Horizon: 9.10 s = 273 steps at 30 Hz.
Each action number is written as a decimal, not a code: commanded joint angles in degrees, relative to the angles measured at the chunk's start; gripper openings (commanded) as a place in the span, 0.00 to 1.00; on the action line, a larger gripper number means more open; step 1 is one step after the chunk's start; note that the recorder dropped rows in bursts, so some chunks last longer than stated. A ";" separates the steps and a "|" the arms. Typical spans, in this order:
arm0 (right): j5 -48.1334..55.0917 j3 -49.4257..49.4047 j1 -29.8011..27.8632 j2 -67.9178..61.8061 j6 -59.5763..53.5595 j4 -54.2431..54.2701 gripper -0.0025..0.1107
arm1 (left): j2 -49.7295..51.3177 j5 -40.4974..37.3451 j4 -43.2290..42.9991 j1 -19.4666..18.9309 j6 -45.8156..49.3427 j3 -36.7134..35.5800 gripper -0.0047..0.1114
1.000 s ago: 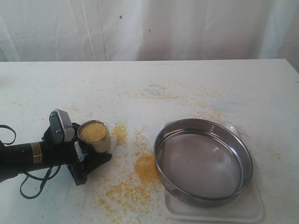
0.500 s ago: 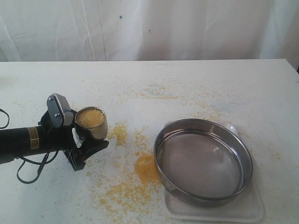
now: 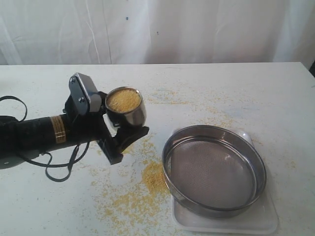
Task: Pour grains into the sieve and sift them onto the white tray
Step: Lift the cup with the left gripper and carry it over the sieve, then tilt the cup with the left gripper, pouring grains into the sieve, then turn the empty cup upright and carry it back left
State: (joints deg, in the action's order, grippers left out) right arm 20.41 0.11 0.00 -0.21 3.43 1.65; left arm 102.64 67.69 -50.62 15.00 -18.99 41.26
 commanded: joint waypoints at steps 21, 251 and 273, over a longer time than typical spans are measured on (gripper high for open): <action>-0.33 -0.11 0.00 0.21 -0.01 -0.02 0.02 | 2.73 -32.93 13.96 21.74 7.14 23.92 0.04; -0.33 -0.11 0.00 0.21 -0.81 -0.02 0.02 | -23.98 -23.85 82.94 12.23 46.10 -20.55 0.04; -0.33 -0.11 0.00 0.21 -0.81 -0.02 0.02 | -23.98 -17.16 50.97 4.55 27.72 -26.79 0.04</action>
State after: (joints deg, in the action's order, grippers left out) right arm 20.41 0.11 0.00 -0.21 2.87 1.65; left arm 79.31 46.27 0.61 19.80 10.27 14.80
